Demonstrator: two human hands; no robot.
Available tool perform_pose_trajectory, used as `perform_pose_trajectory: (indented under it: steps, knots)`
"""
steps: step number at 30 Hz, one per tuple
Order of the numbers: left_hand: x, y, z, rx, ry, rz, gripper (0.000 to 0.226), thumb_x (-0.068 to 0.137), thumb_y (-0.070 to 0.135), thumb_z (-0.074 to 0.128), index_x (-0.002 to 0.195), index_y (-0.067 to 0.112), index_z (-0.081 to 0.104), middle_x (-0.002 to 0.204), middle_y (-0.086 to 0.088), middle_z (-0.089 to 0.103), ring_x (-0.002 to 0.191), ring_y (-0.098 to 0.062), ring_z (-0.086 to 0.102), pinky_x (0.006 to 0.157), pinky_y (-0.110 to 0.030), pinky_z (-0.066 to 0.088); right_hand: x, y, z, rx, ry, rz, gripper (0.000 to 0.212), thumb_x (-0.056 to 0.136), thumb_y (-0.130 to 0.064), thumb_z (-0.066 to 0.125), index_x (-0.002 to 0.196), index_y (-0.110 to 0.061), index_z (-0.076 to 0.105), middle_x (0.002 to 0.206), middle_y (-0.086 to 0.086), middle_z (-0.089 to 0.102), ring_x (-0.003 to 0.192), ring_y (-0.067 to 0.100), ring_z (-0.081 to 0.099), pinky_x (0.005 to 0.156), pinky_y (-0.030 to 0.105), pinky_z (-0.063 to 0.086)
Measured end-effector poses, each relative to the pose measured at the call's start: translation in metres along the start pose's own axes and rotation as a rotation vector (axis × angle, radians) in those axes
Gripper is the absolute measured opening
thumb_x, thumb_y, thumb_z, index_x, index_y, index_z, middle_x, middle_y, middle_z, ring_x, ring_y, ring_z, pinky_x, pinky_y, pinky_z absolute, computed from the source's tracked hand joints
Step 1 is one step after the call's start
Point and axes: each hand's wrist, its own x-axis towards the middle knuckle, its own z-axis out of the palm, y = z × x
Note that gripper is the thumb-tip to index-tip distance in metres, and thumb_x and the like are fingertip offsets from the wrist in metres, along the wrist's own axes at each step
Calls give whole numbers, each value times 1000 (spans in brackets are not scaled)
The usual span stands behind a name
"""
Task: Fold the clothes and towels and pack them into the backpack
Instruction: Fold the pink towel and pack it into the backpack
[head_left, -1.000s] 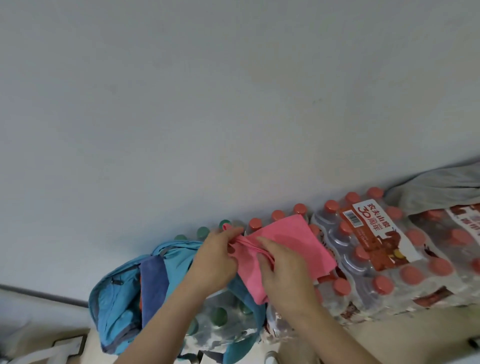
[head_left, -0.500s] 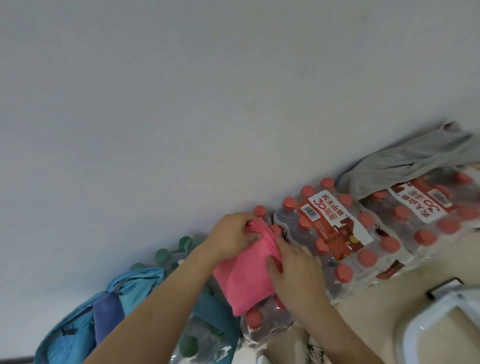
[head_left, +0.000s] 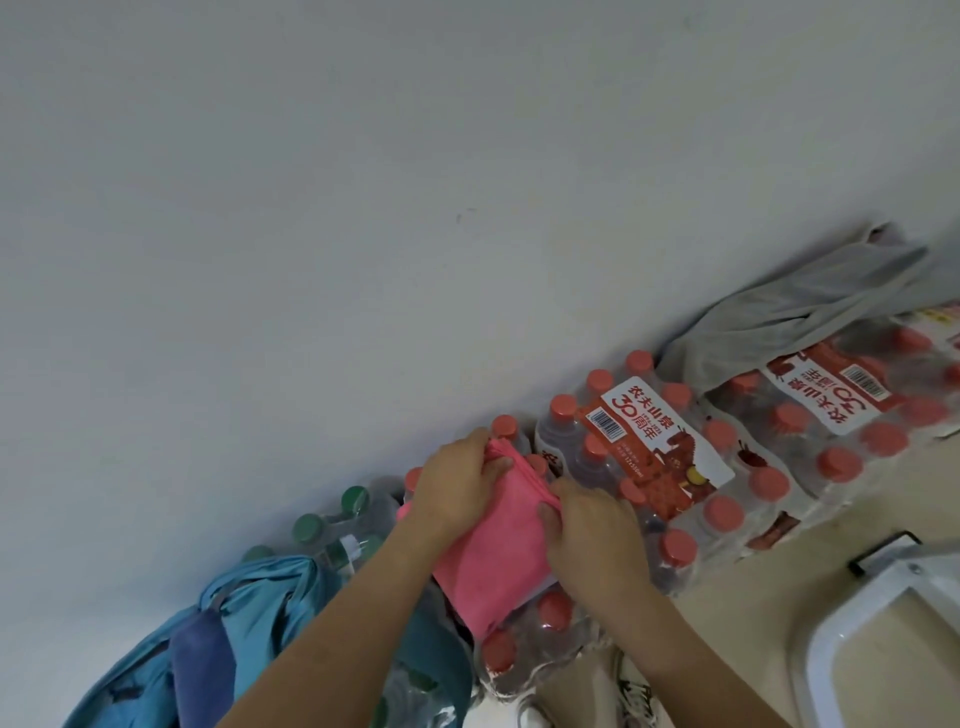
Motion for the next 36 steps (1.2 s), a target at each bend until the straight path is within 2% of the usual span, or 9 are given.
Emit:
perform_pose_trajectory:
  steps: [4,9,14,18,21,25,27,31,36]
  knots:
    - [-2,1,9,43,47,30,21,96,35,49,95,14,49,93,-9,63,86,-27,58,64,-30,31,4,8,4,74,-28,-4,19,96,-30,46,101,-16,58,93,2,65,89,21,60,79,34,48]
    - [-2,4,16,82,88,4,24,95,40,46,98,16,51,90,-7,62,82,-25,60,70,-37,47,-1,11,11,204,44,27,36,90,-25,53,127,-27,49,98,0,65,92,20,60,77,36,51]
    - [-5,8,18,127,138,-8,34,93,37,49,123,23,40,108,-5,58,96,-25,57,76,-40,48,0,14,13,270,73,32,24,86,-23,59,108,-22,52,82,0,63,79,21,59,66,36,50]
    - [-24,11,5,278,296,283,34,88,31,48,122,26,50,119,-4,56,109,-24,53,82,-37,46,1,17,13,288,85,2,18,84,-23,61,101,-18,57,82,1,61,80,19,56,66,38,49]
    - [-53,-3,18,344,113,407,47,92,49,39,131,26,52,140,-2,50,132,-23,44,103,-42,40,-1,18,17,268,86,3,17,86,-23,59,103,-19,58,88,-1,62,85,17,54,70,34,47]
    - [-68,-16,37,389,-30,293,66,92,66,21,149,33,16,158,1,13,147,-25,6,114,-57,11,-8,17,22,179,140,-8,23,81,-18,63,103,-17,60,93,1,61,87,19,53,74,37,50]
    - [-65,-12,37,431,-52,299,70,90,69,20,150,32,17,158,-2,14,146,-29,7,111,-64,16,-9,19,24,156,160,6,31,79,-14,65,110,-15,57,100,5,58,92,23,55,75,40,51]
    - [-58,-6,34,481,-114,315,77,87,75,17,148,29,26,155,-5,26,143,-32,20,99,-70,30,0,23,19,188,-20,65,43,91,-28,52,133,-20,43,120,2,59,110,24,55,90,45,48]
    - [-59,-4,39,453,-101,273,82,82,80,24,149,33,20,157,0,21,145,-27,16,104,-69,19,10,26,12,146,11,-2,37,87,-35,63,121,-24,57,102,-3,67,97,19,59,79,30,47]
